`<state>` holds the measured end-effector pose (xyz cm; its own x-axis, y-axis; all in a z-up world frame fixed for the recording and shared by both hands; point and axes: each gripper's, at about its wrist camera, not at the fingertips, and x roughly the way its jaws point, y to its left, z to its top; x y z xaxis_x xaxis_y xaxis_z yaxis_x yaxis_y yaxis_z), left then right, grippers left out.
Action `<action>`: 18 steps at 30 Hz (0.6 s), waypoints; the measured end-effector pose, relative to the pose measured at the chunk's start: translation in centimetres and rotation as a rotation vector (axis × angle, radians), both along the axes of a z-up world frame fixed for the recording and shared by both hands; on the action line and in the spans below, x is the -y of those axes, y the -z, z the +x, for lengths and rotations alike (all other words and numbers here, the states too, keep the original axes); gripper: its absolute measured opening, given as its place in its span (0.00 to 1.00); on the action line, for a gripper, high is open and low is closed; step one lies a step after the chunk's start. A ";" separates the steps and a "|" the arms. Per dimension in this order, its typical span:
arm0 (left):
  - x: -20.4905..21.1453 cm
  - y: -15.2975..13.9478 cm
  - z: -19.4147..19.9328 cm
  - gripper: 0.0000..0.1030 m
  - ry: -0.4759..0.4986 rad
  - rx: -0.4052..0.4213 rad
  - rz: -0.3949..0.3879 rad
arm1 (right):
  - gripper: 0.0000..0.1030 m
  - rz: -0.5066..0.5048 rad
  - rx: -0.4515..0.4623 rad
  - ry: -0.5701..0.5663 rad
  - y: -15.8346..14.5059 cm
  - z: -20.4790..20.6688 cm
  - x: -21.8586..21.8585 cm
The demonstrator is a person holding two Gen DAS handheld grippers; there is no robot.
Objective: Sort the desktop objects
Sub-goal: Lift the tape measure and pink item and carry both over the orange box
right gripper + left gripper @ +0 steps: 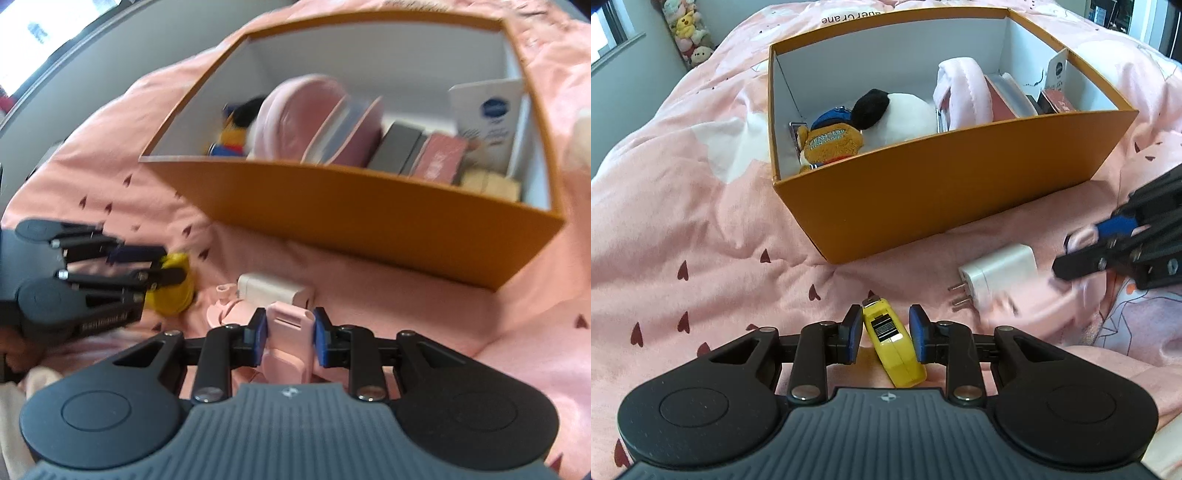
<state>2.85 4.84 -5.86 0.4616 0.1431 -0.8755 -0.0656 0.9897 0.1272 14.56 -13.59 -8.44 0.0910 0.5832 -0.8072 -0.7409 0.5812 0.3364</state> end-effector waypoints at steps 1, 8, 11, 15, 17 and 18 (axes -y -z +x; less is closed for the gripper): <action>-0.1 0.0 0.0 0.31 -0.003 -0.001 -0.004 | 0.27 -0.017 -0.008 -0.023 0.3 -0.2 -0.2; -0.3 0.5 0.0 0.31 -0.019 -0.041 -0.022 | 0.28 -0.112 0.014 -0.183 0.0 -1.0 -1.5; -0.3 0.6 -0.2 0.31 -0.021 -0.042 -0.023 | 0.27 -0.158 0.021 -0.265 -0.4 -0.7 -1.4; -0.4 0.6 -0.2 0.30 -0.024 -0.043 -0.027 | 0.24 -0.193 0.063 -0.364 -1.0 -0.7 -1.7; -0.4 0.5 -0.3 0.30 -0.025 -0.042 -0.030 | 0.22 -0.195 0.082 -0.396 -1.0 -0.6 -2.5; -0.5 0.5 -0.3 0.30 -0.026 -0.043 -0.032 | 0.21 -0.195 0.091 -0.412 -0.9 -0.6 -2.7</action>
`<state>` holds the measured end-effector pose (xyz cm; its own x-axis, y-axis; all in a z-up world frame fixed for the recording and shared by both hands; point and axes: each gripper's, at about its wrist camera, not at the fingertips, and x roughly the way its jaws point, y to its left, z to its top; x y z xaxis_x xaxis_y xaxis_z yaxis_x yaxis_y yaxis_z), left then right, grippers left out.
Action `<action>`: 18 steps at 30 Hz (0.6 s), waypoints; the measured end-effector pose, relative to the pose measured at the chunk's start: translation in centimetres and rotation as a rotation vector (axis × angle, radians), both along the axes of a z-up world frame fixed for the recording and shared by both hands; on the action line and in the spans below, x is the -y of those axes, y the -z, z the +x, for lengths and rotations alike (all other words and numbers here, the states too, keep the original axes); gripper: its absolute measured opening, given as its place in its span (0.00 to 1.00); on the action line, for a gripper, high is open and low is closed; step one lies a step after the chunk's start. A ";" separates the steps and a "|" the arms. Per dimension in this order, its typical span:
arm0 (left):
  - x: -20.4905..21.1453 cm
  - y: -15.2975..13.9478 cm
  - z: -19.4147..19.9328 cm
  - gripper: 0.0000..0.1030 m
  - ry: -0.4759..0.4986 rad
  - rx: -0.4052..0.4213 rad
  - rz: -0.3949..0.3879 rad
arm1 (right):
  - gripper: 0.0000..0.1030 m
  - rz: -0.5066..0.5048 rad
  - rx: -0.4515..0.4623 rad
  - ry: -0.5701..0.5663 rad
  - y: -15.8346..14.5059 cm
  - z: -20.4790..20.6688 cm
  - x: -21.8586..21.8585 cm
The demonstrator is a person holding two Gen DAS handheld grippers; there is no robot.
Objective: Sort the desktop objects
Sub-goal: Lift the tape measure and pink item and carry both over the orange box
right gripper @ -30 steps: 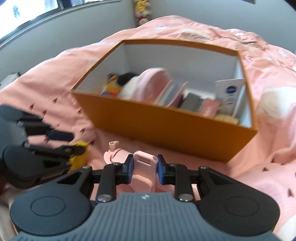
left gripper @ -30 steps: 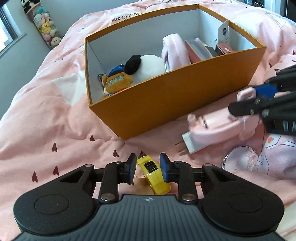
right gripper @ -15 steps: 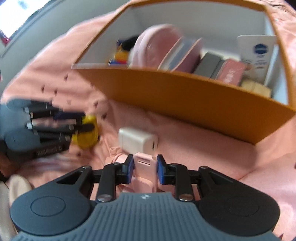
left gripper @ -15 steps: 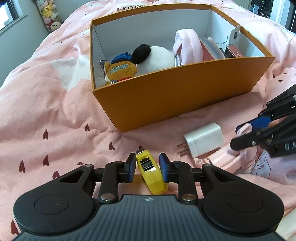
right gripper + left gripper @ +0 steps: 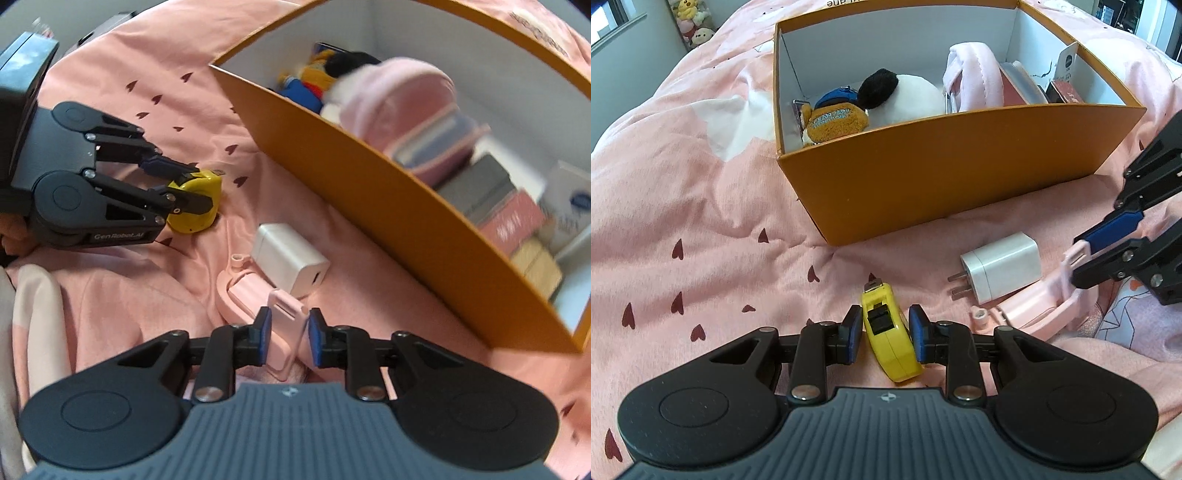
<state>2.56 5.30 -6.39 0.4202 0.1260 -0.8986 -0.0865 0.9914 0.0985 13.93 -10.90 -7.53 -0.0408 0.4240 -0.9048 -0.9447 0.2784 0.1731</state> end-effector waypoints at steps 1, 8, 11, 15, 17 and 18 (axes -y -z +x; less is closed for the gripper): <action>0.0 0.0 0.0 0.30 -0.001 -0.001 -0.003 | 0.21 -0.001 -0.001 -0.011 0.1 0.1 -0.3; -0.3 -0.2 -0.1 0.29 -0.009 -0.002 -0.021 | 0.01 0.031 0.025 -0.025 -1.4 -0.6 0.1; -0.2 -0.3 -0.1 0.28 -0.006 0.000 -0.022 | 0.00 0.075 0.057 -0.008 -3.0 -0.7 0.8; -0.2 -0.5 -0.1 0.28 -0.006 -0.001 -0.029 | 0.00 0.121 0.081 -0.030 -5.3 -0.8 1.0; -0.2 -0.5 -0.1 0.28 -0.007 -0.001 -0.028 | 0.02 0.100 0.093 -0.081 -5.1 -0.8 0.6; -0.2 -0.5 -0.1 0.28 -0.006 -0.001 -0.027 | 0.05 0.081 0.082 -0.120 -4.5 -0.5 0.2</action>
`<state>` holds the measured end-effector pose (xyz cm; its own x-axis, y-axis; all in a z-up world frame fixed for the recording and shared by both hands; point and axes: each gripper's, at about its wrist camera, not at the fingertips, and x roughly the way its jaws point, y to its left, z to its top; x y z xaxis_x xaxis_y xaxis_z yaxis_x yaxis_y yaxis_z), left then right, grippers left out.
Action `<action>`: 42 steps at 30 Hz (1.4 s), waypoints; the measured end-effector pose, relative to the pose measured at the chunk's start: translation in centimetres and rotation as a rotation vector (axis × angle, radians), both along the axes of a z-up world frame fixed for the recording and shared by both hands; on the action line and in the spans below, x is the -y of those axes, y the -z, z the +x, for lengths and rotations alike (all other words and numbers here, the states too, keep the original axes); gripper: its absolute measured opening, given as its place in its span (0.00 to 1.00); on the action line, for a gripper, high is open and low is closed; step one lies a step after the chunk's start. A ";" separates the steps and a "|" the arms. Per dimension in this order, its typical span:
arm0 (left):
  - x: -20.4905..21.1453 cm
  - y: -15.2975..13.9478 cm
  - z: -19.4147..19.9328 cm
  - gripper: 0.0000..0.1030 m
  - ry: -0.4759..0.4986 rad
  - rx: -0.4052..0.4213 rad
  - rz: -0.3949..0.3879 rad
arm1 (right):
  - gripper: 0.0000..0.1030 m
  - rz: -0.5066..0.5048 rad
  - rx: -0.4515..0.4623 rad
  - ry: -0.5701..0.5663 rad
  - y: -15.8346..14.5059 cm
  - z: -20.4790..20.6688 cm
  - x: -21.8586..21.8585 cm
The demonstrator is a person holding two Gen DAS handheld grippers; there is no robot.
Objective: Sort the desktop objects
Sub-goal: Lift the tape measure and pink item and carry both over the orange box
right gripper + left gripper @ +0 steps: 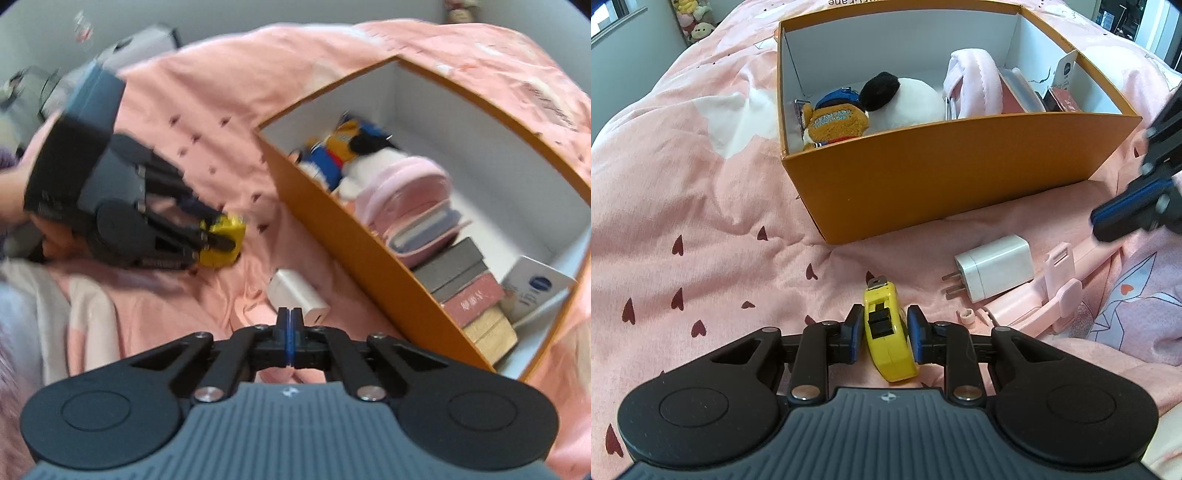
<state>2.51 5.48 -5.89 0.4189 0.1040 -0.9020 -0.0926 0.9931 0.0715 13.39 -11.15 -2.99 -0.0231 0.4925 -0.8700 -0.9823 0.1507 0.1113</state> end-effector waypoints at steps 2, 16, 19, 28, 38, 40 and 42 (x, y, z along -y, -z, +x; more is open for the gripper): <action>0.0 0.0 0.0 0.28 0.001 0.000 0.001 | 0.09 -0.038 0.006 -0.040 1.2 0.6 -0.6; 0.0 0.0 0.1 0.28 -0.003 -0.002 -0.010 | 0.27 -0.067 -0.149 -0.086 6.3 2.1 -2.1; -0.1 -0.1 0.1 0.28 -0.002 -0.001 -0.015 | 0.22 -0.062 -0.170 -0.081 5.8 2.1 -1.9; 0.0 -1.0 0.1 0.23 -0.003 0.010 -0.069 | 0.13 -0.057 -0.044 -0.117 2.9 -1.3 -0.4; -0.7 -5.1 -0.3 0.21 0.003 0.087 -0.197 | 0.06 0.022 0.110 -0.219 -3.2 -1.9 0.1; -0.7 -6.4 -0.3 0.21 0.012 0.112 -0.208 | 0.06 0.032 0.149 -0.237 -4.7 -2.0 -0.1; -0.9 -7.7 -0.4 0.21 0.019 0.143 -0.221 | 0.06 0.036 0.202 -0.257 -6.2 -2.2 -0.4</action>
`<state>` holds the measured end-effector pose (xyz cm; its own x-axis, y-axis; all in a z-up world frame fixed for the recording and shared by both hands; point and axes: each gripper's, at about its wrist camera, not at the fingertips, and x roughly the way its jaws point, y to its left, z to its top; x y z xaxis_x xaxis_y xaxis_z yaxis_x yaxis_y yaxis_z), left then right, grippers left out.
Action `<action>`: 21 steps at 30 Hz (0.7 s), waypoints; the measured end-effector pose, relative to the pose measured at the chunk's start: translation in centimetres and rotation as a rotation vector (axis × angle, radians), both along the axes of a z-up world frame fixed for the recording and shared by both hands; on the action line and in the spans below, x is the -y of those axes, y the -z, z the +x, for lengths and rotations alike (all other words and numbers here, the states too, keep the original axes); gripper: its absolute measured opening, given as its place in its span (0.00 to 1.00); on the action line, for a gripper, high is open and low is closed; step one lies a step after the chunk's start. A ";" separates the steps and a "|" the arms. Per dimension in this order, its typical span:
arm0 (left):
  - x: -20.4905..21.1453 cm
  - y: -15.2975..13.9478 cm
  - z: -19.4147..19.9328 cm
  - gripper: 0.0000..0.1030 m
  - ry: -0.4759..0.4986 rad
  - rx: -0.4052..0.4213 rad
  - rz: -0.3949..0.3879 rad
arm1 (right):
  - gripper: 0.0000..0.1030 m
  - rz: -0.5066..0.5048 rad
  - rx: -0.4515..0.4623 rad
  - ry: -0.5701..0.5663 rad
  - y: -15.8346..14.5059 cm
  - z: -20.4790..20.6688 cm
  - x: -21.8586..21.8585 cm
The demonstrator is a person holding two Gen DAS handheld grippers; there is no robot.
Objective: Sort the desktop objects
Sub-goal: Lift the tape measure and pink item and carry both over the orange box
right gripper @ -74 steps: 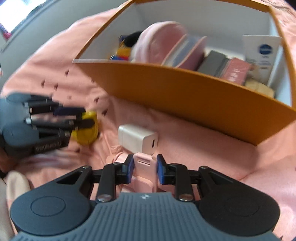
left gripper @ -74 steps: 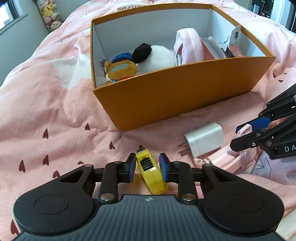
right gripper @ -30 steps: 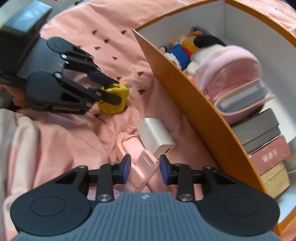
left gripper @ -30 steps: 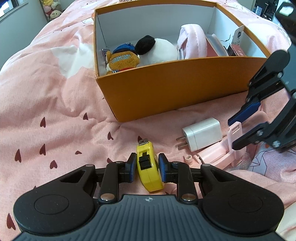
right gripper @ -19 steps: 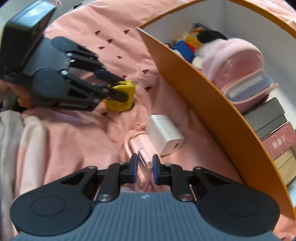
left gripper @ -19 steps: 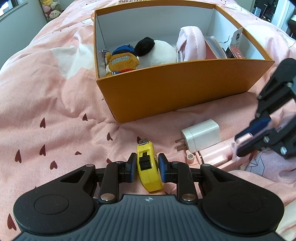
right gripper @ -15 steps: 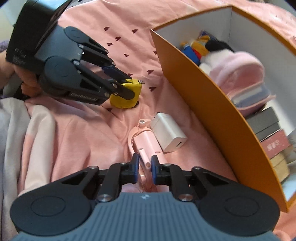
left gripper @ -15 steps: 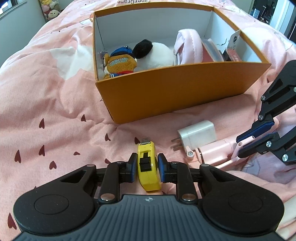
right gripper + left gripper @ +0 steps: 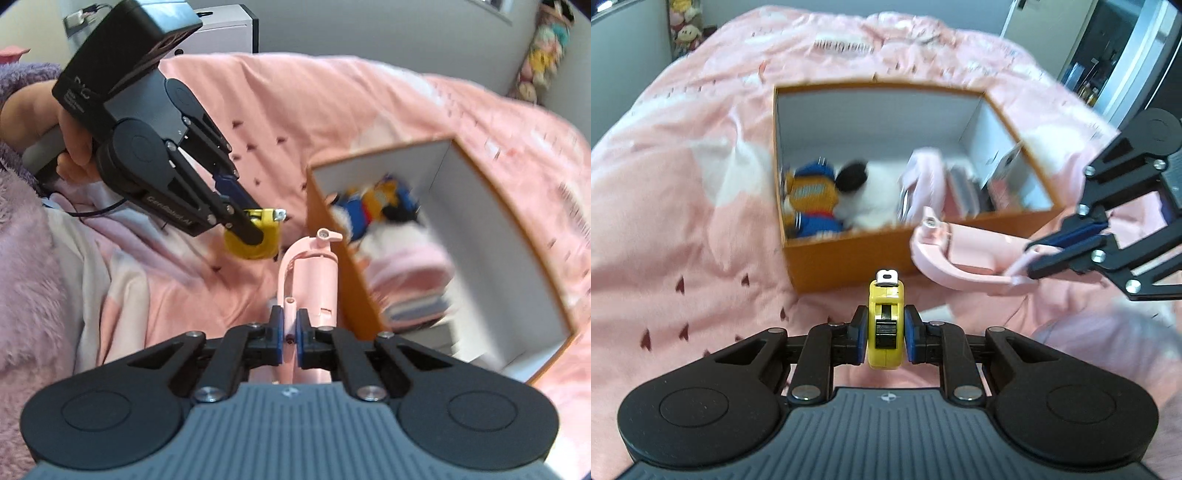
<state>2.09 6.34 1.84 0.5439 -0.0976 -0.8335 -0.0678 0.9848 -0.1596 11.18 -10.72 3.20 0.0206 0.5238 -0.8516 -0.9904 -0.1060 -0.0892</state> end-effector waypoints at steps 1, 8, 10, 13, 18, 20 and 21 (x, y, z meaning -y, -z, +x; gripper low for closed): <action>-0.1 -0.7 0.0 0.21 0.000 0.017 -0.008 | 0.06 0.007 0.026 -0.011 -0.7 -0.2 -0.1; -1.3 -5.6 1.1 0.21 -0.011 0.157 0.005 | 0.06 0.047 0.207 -0.072 -5.6 0.3 -0.9; -1.7 -6.3 2.1 0.21 -0.027 0.187 0.029 | 0.06 0.047 0.257 -0.068 -6.2 1.1 -1.5; -2.6 -6.9 4.0 0.21 -0.049 0.220 0.040 | 0.06 0.045 0.331 -0.073 -6.3 2.8 -2.5; -3.8 -6.2 8.0 0.21 -0.079 0.219 0.037 | 0.06 0.020 0.382 -0.085 -4.2 6.2 -4.5; -4.1 -5.4 9.4 0.21 -0.085 0.200 0.042 | 0.06 0.011 0.387 -0.088 -3.1 7.6 -5.4; -4.1 -5.1 10.0 0.21 -0.084 0.193 0.046 | 0.06 0.004 0.392 -0.097 -2.4 8.3 -5.9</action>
